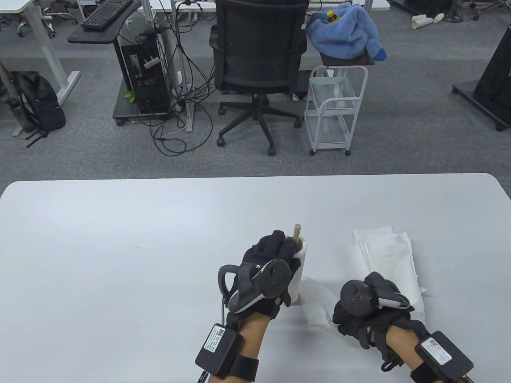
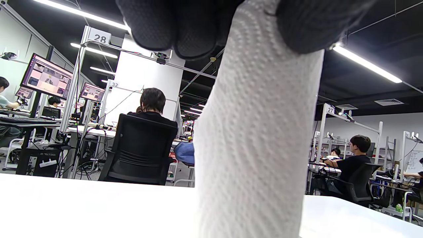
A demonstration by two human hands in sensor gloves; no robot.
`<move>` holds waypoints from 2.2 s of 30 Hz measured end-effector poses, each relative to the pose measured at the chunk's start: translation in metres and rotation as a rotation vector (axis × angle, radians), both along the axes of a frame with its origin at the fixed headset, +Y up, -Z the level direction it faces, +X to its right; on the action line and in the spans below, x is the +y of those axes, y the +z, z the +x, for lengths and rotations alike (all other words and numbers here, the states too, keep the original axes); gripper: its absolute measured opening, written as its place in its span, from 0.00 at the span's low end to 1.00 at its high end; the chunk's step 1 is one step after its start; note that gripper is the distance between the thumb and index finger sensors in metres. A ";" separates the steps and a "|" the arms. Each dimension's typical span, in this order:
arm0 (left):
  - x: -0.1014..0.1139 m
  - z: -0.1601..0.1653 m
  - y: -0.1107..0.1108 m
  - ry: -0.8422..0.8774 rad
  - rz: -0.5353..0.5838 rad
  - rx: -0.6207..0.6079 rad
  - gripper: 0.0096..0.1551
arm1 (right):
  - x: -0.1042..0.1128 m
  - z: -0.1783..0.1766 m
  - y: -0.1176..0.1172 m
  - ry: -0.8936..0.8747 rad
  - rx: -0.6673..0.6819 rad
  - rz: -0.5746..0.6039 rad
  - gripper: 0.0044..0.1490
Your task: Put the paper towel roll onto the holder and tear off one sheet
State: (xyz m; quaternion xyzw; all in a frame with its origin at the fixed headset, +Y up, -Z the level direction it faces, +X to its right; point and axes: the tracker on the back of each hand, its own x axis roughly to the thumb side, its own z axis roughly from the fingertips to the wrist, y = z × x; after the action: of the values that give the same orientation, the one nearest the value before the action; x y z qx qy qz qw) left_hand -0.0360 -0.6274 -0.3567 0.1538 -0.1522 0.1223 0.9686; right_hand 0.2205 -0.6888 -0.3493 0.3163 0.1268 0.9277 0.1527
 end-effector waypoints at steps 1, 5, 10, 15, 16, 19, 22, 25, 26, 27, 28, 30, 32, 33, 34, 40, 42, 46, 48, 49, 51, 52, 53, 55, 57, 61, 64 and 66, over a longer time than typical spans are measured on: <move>0.000 0.000 0.000 0.000 0.001 0.000 0.27 | 0.022 0.015 0.004 -0.143 -0.015 0.030 0.23; -0.002 -0.003 -0.001 0.025 -0.002 -0.002 0.27 | 0.098 0.083 0.009 -0.522 -0.115 0.079 0.23; -0.002 -0.003 -0.001 0.034 0.002 -0.004 0.27 | 0.130 0.151 -0.014 -0.598 -0.271 -0.052 0.23; -0.002 -0.001 -0.001 0.038 0.007 -0.009 0.27 | 0.089 0.182 -0.061 -0.527 -0.441 -0.253 0.23; -0.002 -0.001 -0.001 0.035 0.009 -0.010 0.27 | 0.074 0.184 -0.073 -0.493 -0.481 -0.267 0.23; -0.002 -0.001 0.000 0.023 0.015 -0.017 0.27 | 0.041 0.186 -0.099 -0.384 -0.578 -0.237 0.22; -0.002 -0.001 0.000 0.020 0.014 -0.016 0.27 | 0.011 0.188 -0.118 -0.359 -0.684 -0.222 0.22; -0.002 -0.001 0.000 0.026 0.016 -0.019 0.27 | -0.011 0.185 -0.131 -0.299 -0.753 -0.163 0.23; -0.002 -0.001 0.000 0.029 0.016 -0.020 0.27 | -0.014 0.184 -0.133 -0.262 -0.761 -0.146 0.23; -0.003 -0.001 0.000 0.035 0.015 -0.022 0.27 | -0.022 0.181 -0.137 -0.161 -0.753 -0.109 0.23; -0.003 -0.001 0.000 0.035 0.015 -0.022 0.27 | -0.025 0.179 -0.138 -0.120 -0.757 -0.093 0.23; -0.002 -0.001 0.000 0.031 0.018 -0.023 0.27 | -0.036 0.175 -0.141 -0.085 -0.771 -0.055 0.23; -0.004 -0.002 -0.001 0.042 0.019 -0.027 0.27 | -0.046 0.172 -0.141 -0.092 -0.792 -0.028 0.23; -0.004 -0.002 -0.001 0.046 0.019 -0.029 0.27 | -0.047 0.172 -0.141 -0.075 -0.795 -0.005 0.23; -0.004 -0.002 -0.001 0.049 0.019 -0.030 0.27 | -0.050 0.171 -0.141 -0.023 -0.800 0.037 0.23; -0.005 -0.004 -0.002 0.078 0.011 -0.037 0.28 | -0.058 0.164 -0.133 0.176 -0.825 0.105 0.34; -0.005 -0.005 -0.002 0.085 0.005 -0.043 0.28 | -0.057 0.163 -0.130 0.203 -0.835 0.114 0.40; -0.007 -0.008 -0.003 0.116 -0.007 -0.044 0.29 | -0.052 0.163 -0.121 0.198 -0.840 0.075 0.46; -0.008 -0.010 -0.002 0.131 -0.017 -0.051 0.33 | -0.049 0.162 -0.115 0.180 -0.839 0.070 0.47; -0.009 -0.011 0.000 0.136 -0.014 -0.052 0.36 | -0.047 0.162 -0.112 0.175 -0.836 0.070 0.47; -0.007 -0.014 0.005 0.147 -0.012 -0.050 0.39 | -0.044 0.159 -0.106 0.163 -0.823 0.067 0.48; -0.006 -0.016 0.008 0.156 -0.009 -0.051 0.40 | -0.042 0.156 -0.101 0.151 -0.815 0.066 0.48; -0.005 -0.018 0.011 0.160 -0.012 -0.049 0.41 | -0.040 0.153 -0.096 0.136 -0.809 0.065 0.48; -0.005 -0.026 0.022 0.172 -0.007 -0.038 0.42 | -0.036 0.145 -0.085 0.107 -0.784 0.062 0.49; -0.007 -0.034 0.030 0.181 -0.014 -0.027 0.43 | -0.033 0.138 -0.075 0.079 -0.769 0.070 0.49; -0.013 -0.059 0.047 0.174 -0.025 0.027 0.45 | -0.030 0.120 -0.051 0.044 -0.733 0.064 0.48; -0.023 -0.082 0.058 0.191 -0.050 0.076 0.45 | -0.031 0.106 -0.034 0.027 -0.697 0.056 0.48; -0.031 -0.095 0.064 0.205 -0.073 0.106 0.45 | -0.031 0.095 -0.024 0.006 -0.676 0.056 0.48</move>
State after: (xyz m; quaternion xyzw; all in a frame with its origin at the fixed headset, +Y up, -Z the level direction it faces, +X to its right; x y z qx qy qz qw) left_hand -0.1314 -0.6580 -0.2929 0.1395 -0.0797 0.2180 0.9626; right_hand 0.3154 -0.7196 -0.3728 -0.0057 0.0446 0.9836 0.1745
